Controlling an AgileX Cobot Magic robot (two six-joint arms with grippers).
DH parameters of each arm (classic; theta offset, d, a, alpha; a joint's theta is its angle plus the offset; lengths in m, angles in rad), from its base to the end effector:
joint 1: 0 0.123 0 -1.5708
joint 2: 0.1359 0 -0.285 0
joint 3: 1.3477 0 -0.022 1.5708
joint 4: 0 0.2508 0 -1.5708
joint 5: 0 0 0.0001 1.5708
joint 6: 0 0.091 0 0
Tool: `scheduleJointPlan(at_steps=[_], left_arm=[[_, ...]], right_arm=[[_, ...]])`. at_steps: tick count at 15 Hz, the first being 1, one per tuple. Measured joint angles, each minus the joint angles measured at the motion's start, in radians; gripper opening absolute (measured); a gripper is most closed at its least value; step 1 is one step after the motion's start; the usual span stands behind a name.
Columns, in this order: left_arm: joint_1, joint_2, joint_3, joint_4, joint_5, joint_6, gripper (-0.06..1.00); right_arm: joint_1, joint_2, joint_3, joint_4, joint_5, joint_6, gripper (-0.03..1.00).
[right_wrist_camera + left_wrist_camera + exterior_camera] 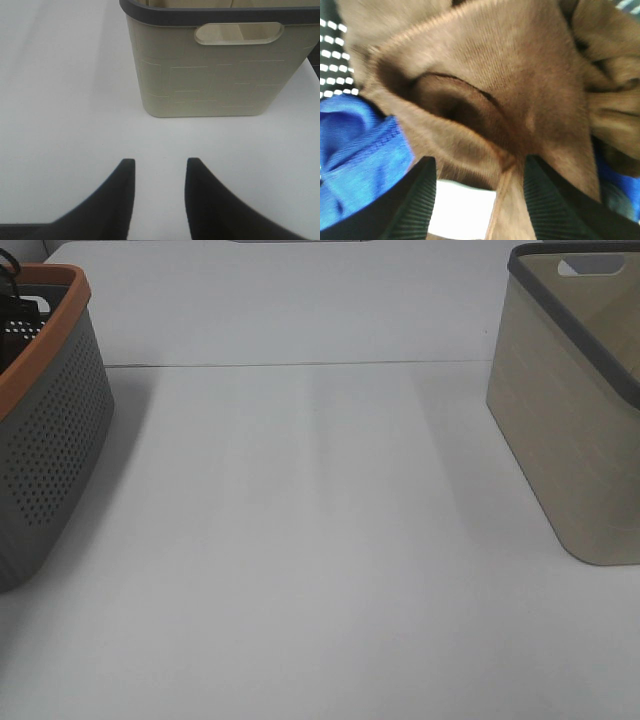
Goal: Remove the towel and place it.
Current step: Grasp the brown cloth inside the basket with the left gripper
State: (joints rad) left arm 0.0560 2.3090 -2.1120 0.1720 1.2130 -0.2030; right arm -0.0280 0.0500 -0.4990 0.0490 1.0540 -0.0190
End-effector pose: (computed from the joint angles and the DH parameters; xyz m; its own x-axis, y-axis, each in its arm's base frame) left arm 0.4911 0.0421 0.2133 -0.9434 -0.1930 -0.2697 -0.2314 0.9657 0.1182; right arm 0.0034 0.0038 0.2777 -0.4944 0.0191 -0.8690 -0.0064 0.9997 0.0256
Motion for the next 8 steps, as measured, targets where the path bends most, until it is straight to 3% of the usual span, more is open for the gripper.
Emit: scheduleJointPlan(at_steps=[4, 5, 8], left_arm=[[0.000, 0.027, 0.000, 0.000, 0.000, 0.000, 0.47], [0.000, 0.027, 0.000, 0.007, 0.000, 0.018, 0.30], [0.000, 0.027, 0.000, 0.014, 0.000, 0.080, 0.05]], right_arm=[[0.000, 0.000, 0.000, 0.000, 0.000, 0.000, 0.34], [0.000, 0.000, 0.000, 0.000, 0.000, 0.000, 0.34], [0.000, 0.000, 0.000, 0.000, 0.000, 0.000, 0.34]])
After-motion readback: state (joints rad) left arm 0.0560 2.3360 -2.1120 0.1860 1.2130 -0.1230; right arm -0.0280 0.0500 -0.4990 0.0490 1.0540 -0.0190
